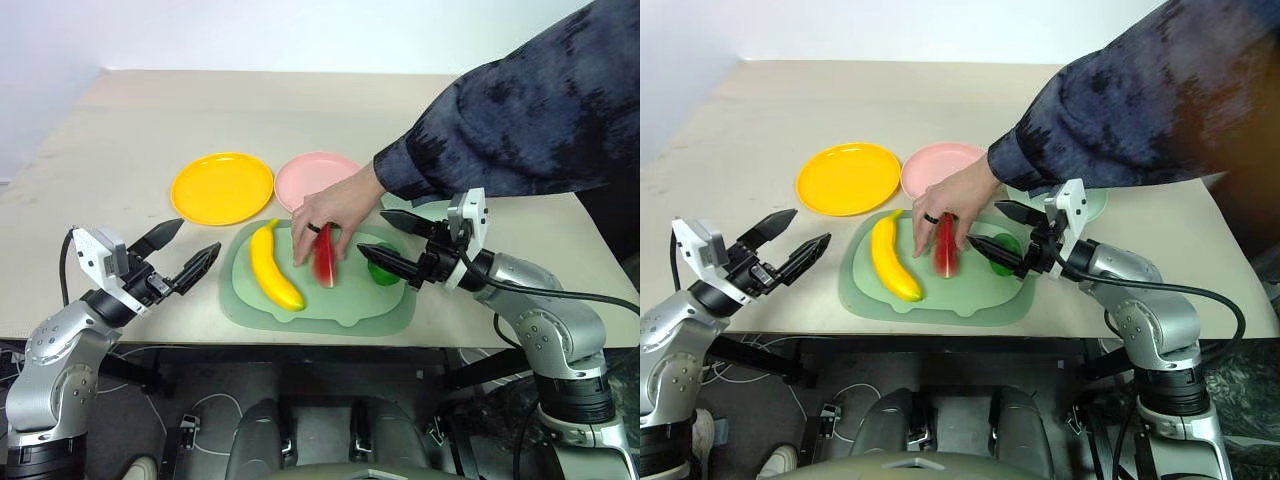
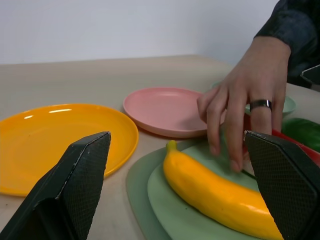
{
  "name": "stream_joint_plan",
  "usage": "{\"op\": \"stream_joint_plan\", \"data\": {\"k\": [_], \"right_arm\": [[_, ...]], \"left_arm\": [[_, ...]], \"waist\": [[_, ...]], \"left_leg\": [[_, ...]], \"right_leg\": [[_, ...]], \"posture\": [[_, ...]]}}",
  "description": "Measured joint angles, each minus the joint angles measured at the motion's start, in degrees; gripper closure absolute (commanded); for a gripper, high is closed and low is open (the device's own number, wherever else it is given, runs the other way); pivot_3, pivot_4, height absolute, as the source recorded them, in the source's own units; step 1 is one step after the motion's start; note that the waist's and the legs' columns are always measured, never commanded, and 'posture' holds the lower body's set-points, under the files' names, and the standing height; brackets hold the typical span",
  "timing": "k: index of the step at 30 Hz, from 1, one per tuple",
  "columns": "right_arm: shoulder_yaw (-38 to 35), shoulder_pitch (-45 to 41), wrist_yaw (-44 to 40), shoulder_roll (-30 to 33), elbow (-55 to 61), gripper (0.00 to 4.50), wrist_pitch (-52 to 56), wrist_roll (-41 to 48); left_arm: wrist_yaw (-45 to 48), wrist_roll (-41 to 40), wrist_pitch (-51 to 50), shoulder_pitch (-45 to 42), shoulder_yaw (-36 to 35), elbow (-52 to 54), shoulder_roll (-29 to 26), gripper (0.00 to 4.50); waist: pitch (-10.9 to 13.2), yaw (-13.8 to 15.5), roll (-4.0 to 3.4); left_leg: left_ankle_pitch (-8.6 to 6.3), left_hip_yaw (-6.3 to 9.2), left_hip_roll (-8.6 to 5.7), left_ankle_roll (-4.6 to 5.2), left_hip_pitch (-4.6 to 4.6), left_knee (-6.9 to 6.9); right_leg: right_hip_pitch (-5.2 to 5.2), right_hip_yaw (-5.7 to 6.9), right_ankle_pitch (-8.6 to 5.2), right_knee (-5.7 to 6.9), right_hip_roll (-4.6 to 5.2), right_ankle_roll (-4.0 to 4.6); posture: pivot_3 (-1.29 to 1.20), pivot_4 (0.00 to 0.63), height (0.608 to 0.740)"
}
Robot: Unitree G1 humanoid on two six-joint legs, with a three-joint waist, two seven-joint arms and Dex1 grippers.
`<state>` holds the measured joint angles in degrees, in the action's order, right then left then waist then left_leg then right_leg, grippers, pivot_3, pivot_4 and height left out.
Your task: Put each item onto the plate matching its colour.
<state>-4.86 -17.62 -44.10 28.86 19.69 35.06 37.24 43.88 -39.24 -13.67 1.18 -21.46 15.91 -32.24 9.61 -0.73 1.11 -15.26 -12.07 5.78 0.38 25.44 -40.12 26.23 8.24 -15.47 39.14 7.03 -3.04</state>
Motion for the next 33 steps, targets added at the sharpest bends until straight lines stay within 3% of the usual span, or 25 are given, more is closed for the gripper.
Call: {"op": "stream_joint_plan", "data": {"k": [20,33], "right_arm": [[-2.5,2.74,2.21,3.82,1.48,0.0,4.5,3.11],[0.89,-0.21,16.76,2.35,1.36,0.0,17.74,0.67]], "left_arm": [[1.2,0.44,-1.16,0.64,1.76,2.11,0.44,0.03],[1.39,0.47,-1.12,-1.02,4.22,2.01,1.26,0.03]], "waist": [[0.0,0.1,0.0],[0.0,-0.01,0.0]], "left_leg": [[-0.01,0.02,0.0,0.02,0.0,0.0],[-0.01,0.0,0.0,0.01,0.02,0.01]], "right_leg": [[-0.01,0.0,0.0,-0.02,0.02,0.0],[0.01,0.0,0.0,-0.02,0.01,0.0]], "posture": [[0.0,0.15,0.695],[0.0,0.15,0.695]]}}
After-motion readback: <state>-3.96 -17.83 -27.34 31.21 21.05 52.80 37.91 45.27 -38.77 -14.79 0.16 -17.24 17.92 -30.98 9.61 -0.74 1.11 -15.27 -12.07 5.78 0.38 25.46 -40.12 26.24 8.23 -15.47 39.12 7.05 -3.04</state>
